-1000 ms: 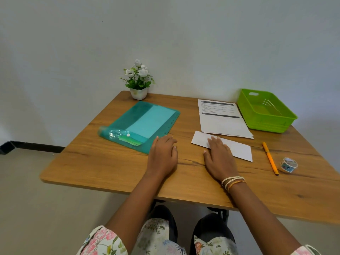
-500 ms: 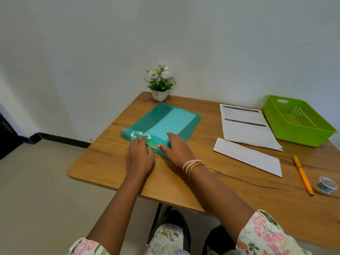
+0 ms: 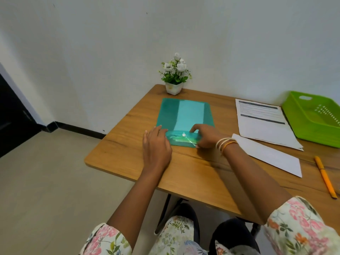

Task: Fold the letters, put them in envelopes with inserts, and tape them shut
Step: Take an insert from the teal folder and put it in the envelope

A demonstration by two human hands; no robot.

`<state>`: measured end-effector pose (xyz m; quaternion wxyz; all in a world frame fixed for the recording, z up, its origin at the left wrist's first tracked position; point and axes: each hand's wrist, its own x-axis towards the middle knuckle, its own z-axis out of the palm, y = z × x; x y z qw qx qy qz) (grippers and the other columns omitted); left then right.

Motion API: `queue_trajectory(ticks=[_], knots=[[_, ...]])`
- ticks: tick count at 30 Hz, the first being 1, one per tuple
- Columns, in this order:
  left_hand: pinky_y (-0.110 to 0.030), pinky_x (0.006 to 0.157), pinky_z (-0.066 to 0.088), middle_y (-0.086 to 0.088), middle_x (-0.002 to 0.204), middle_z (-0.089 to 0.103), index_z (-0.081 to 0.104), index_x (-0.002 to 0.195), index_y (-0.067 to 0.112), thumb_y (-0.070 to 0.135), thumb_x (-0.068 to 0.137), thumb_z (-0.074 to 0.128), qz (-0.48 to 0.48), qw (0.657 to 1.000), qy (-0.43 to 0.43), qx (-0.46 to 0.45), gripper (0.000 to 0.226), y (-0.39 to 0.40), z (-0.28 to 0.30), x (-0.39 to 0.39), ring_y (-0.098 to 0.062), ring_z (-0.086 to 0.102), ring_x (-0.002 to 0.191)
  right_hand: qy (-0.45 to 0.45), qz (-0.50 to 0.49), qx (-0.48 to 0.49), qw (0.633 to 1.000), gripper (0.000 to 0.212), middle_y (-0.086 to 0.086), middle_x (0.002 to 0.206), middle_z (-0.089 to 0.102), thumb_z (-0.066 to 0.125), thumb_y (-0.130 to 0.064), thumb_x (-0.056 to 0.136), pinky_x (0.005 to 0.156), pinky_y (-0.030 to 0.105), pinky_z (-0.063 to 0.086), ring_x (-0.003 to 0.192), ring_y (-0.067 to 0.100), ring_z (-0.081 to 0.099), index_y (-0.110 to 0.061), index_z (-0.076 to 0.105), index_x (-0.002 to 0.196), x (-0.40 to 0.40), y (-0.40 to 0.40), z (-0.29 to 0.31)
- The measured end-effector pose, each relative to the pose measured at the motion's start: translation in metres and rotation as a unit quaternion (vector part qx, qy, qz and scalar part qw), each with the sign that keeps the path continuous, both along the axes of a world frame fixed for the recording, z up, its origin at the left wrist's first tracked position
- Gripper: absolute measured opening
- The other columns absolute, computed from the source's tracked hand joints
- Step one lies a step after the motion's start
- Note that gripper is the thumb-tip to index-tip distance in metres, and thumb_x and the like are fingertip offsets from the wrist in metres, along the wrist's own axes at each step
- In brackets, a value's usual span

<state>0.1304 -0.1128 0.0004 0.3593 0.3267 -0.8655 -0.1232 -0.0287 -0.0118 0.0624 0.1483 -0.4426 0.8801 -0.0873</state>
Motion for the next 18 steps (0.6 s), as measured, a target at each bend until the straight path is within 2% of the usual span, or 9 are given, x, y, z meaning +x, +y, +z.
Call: queue_trajectory(ticks=[5,10,12,14,16,18], knots=[[-0.042,0.116,0.017,-0.002,0.139,0.054,0.061,0.123,0.017,0.019,0.096,0.047,-0.073,0.996,-0.001,0.044,0.031,-0.001,0.0,0.001,-0.017,0.042,0.134,0.024,0.032,0.046,0.998,0.052,0.01,0.129,0.052,0.067,-0.004,0.078,0.091,0.033,0.044,0.116,0.027,0.052,-0.022,0.051,0.125,-0.007,0.009,0.004],[-0.043,0.118,0.013,0.006,0.137,0.056,0.066,0.117,0.03,0.022,0.094,0.051,-0.171,0.965,-0.047,0.194,0.029,-0.018,0.007,-0.001,-0.014,0.037,0.138,0.035,0.061,0.029,0.997,0.049,0.007,0.131,0.048,0.063,-0.021,0.082,0.101,0.042,0.043,0.12,0.026,0.05,-0.022,0.051,0.13,0.005,0.001,-0.003],[-0.044,0.115,0.023,0.004,0.135,0.057,0.067,0.115,0.036,0.027,0.091,0.052,-0.182,0.953,-0.093,0.223,0.029,-0.029,0.015,-0.003,-0.017,0.041,0.134,0.036,0.066,0.011,0.997,0.048,0.004,0.134,0.047,0.06,-0.033,0.088,0.103,0.047,0.04,0.123,0.025,0.048,-0.026,0.049,0.134,0.009,0.001,-0.006],[-0.04,0.104,0.038,0.003,0.129,0.062,0.07,0.114,0.03,0.027,0.093,0.053,-0.197,0.939,-0.13,0.249,0.027,-0.037,0.027,-0.007,-0.018,0.051,0.121,0.049,0.066,-0.007,0.997,0.046,0.002,0.132,0.049,0.058,-0.042,0.09,0.102,0.049,0.039,0.122,0.023,0.048,-0.029,0.05,0.133,0.011,0.003,-0.009],[-0.036,0.087,0.048,0.0,0.117,0.067,0.073,0.111,0.023,0.029,0.093,0.055,-0.202,0.935,-0.152,0.25,0.025,-0.042,0.037,-0.015,-0.016,0.058,0.1,0.062,0.068,-0.02,0.996,0.043,0.001,0.126,0.052,0.062,-0.043,0.087,0.099,0.046,0.042,0.117,0.022,0.051,-0.031,0.055,0.128,0.011,0.005,-0.01],[-0.035,0.085,0.05,0.0,0.113,0.069,0.074,0.108,0.022,0.026,0.092,0.058,-0.208,0.943,-0.149,0.213,0.023,-0.045,0.041,-0.025,-0.014,0.061,0.096,0.054,0.067,-0.032,0.996,0.04,0.002,0.12,0.055,0.07,-0.039,0.082,0.094,0.04,0.044,0.111,0.022,0.053,-0.027,0.061,0.12,0.009,0.005,-0.008]])
